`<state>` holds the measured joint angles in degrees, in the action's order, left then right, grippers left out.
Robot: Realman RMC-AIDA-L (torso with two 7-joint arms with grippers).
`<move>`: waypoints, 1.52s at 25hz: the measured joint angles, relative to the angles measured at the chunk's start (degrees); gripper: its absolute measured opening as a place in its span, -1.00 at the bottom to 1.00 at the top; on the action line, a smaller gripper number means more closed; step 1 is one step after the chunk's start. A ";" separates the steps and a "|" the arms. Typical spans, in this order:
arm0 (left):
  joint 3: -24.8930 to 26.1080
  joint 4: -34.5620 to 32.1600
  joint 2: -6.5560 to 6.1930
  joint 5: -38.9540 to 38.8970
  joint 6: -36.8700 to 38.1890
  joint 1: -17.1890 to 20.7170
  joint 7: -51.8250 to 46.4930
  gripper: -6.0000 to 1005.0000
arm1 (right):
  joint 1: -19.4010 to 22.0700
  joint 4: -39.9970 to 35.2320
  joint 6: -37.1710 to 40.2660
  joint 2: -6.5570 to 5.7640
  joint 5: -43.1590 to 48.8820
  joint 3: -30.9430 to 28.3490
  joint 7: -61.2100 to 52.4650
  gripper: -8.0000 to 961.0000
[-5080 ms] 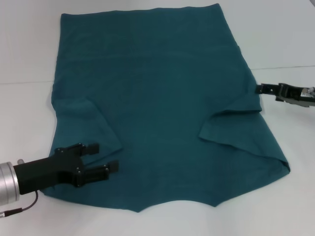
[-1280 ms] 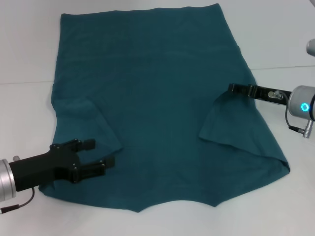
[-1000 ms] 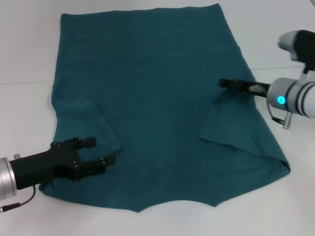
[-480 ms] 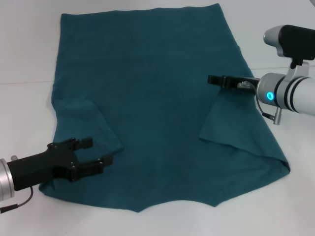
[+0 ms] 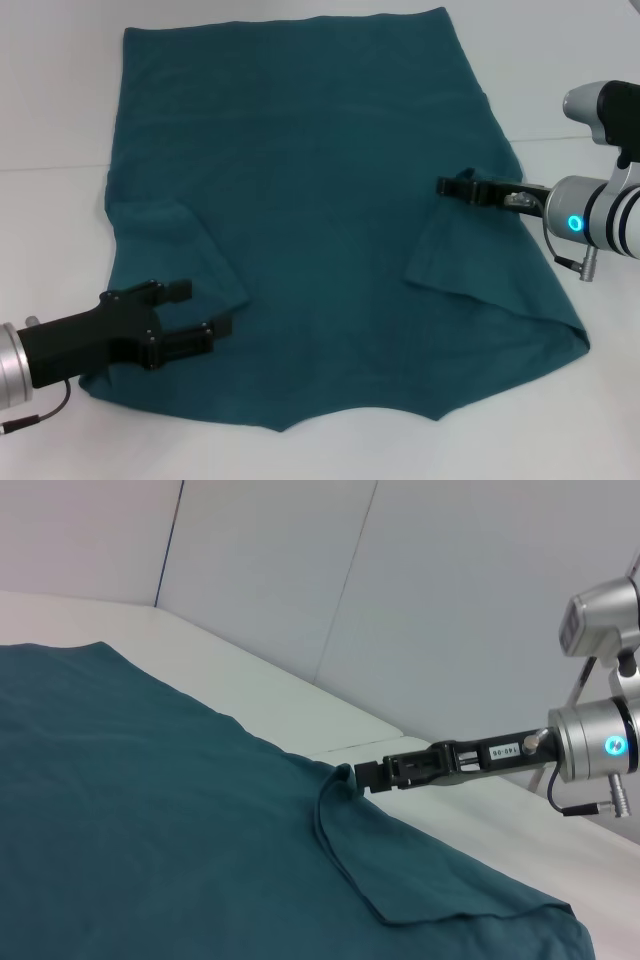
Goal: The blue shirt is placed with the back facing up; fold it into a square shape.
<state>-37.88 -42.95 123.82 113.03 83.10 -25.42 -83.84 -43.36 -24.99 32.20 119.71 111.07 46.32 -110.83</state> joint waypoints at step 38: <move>8.73 -1.07 -0.63 3.87 -7.43 2.63 -15.49 0.74 | 4.68 -1.44 14.92 -1.93 -25.42 0.98 20.50 0.76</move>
<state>-29.14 -44.03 123.19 116.90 75.67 -22.79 -99.33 -38.68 -26.44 47.12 117.77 85.65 47.30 -90.32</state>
